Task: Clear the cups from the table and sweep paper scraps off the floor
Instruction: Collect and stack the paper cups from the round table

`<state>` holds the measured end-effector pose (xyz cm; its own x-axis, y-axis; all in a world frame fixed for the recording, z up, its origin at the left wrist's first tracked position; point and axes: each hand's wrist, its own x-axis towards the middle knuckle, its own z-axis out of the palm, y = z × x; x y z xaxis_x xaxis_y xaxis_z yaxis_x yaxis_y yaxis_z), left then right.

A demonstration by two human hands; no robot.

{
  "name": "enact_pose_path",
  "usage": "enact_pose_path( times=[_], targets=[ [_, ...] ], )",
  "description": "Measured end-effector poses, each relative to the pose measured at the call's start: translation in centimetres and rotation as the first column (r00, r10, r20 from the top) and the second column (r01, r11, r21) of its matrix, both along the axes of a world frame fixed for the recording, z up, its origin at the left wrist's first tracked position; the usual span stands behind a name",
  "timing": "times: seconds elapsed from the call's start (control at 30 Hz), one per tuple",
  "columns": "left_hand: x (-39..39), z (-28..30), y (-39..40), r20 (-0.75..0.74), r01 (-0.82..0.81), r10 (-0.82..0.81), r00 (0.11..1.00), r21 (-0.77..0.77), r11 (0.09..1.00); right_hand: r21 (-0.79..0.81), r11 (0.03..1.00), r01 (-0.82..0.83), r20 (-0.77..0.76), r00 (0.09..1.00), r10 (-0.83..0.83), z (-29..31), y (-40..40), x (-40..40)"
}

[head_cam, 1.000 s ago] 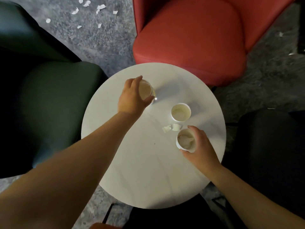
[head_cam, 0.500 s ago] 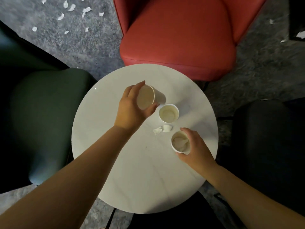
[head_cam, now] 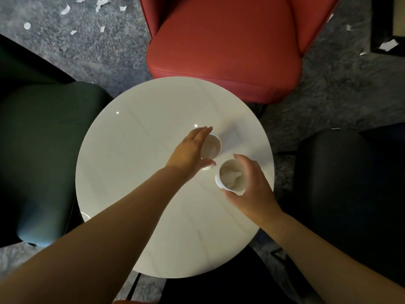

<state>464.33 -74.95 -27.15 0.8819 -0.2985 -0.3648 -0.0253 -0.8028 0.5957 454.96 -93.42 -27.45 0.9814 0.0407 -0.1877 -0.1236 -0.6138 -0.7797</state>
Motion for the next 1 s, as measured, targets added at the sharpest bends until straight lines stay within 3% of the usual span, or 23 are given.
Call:
enact_pose_path(
  times=[0.2, 0.37, 0.53, 0.67, 0.83, 1.0],
  targets=[
    [-0.5, 0.8, 2.2, -0.017, 0.016, -0.015, 1.000, 0.066, 0.998, 0.073, 0.996, 0.058, 0.179, 0.981, -0.070, 3.9, 0.1, 2.6],
    [-1.3, 1.0, 4.8, -0.032, -0.096, 0.101, 0.994, 0.137, 0.986, 0.170, 0.982, 0.079, 0.211, 0.971, -0.115, 4.9, 1.7, 5.5],
    [-3.1, -0.5, 6.6, -0.054, -0.225, 0.238, 0.970, 0.170, 0.959, 0.093, 0.995, -0.038, 0.183, 0.983, 0.020, 2.0, 3.1, 7.7],
    [-4.5, -2.2, 6.7, -0.086, -0.237, 0.253, 0.964, 0.165, 0.957, 0.055, 0.990, -0.126, 0.090, 0.989, 0.121, -1.2, 3.9, 8.1],
    [-5.0, -4.2, 4.7, -0.079, -0.264, 0.274, 0.959, 0.113, 0.958, 0.035, 0.984, -0.174, 0.077, 0.982, 0.171, -3.3, 3.8, 8.5],
    [-4.4, -5.8, 2.3, -0.076, -0.329, 0.334, 0.940, 0.074, 0.942, -0.035, 0.993, -0.116, 0.118, 0.986, 0.119, -3.6, 1.6, 8.2]
  ],
)
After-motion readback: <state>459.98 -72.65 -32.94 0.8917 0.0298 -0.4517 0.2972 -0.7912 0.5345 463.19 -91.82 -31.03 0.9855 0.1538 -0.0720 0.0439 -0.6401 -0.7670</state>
